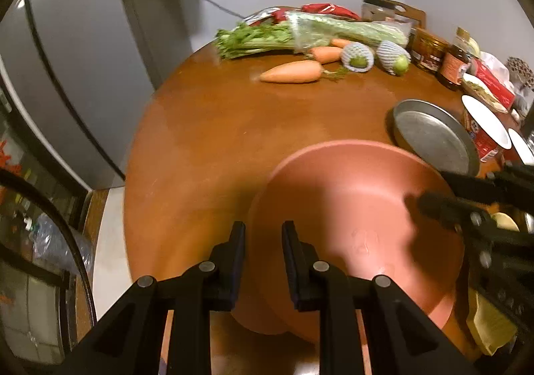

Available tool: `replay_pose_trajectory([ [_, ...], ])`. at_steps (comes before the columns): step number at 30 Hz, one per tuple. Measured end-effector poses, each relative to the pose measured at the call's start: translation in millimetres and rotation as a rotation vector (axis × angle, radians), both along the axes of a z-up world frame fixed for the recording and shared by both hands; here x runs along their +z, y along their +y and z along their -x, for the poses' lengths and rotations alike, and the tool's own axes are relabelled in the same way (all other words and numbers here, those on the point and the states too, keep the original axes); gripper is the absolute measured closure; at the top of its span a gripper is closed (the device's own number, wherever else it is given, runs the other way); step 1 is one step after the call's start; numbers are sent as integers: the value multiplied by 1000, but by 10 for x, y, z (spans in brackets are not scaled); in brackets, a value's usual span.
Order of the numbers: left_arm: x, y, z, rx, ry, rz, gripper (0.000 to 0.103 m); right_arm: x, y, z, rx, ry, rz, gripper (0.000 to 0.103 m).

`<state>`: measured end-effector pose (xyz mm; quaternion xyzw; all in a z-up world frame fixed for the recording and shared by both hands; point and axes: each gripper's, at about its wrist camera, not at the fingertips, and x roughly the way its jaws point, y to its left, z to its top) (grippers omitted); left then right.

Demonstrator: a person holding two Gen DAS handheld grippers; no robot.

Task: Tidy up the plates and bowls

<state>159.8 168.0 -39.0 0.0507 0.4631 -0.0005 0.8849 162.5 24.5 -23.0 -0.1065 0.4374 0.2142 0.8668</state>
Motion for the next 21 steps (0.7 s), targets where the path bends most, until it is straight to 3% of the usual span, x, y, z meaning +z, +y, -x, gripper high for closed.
replay_pose_trajectory([
  [21,-42,105,97,32,-2,-11,80,-202,325,-247,41,23,87,78],
])
